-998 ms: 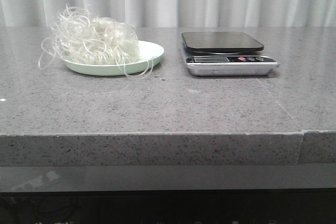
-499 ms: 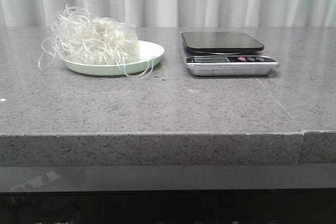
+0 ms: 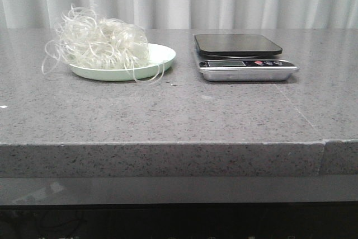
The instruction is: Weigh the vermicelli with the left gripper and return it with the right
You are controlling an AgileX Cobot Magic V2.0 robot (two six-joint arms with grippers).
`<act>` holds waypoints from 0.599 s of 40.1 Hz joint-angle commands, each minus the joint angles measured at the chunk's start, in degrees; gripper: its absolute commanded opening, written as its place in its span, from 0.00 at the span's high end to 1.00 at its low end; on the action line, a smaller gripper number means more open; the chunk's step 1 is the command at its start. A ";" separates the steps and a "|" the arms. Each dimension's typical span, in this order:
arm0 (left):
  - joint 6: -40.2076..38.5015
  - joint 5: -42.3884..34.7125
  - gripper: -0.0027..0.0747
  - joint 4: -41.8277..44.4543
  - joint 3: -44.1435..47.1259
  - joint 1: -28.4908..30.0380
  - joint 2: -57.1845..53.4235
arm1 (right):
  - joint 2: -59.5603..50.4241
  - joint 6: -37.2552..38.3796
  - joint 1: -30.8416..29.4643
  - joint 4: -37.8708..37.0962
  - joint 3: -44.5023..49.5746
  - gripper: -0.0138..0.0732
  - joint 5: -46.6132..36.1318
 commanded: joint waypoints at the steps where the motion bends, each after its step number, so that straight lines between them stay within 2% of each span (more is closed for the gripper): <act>1: 0.11 -4.76 0.76 -0.32 2.14 0.10 -1.38 | -4.39 -0.07 -4.07 -0.70 5.15 0.66 -13.61; 6: 0.11 -4.76 0.76 -0.32 2.14 0.10 -1.38 | -8.95 -0.07 -8.92 -0.64 13.73 0.66 -28.34; 11: 0.11 -4.76 0.76 -0.32 2.14 0.10 -1.38 | -11.73 -0.07 -12.88 -0.64 21.15 0.66 -38.74; 18: 0.11 -4.76 0.76 -0.32 2.14 0.10 -1.38 | -15.63 -0.02 -17.12 -0.64 28.61 0.66 -44.93; 24: 0.11 -4.76 0.76 -0.32 2.14 0.10 -1.38 | -15.71 0.05 -18.51 -0.64 32.53 0.66 -48.68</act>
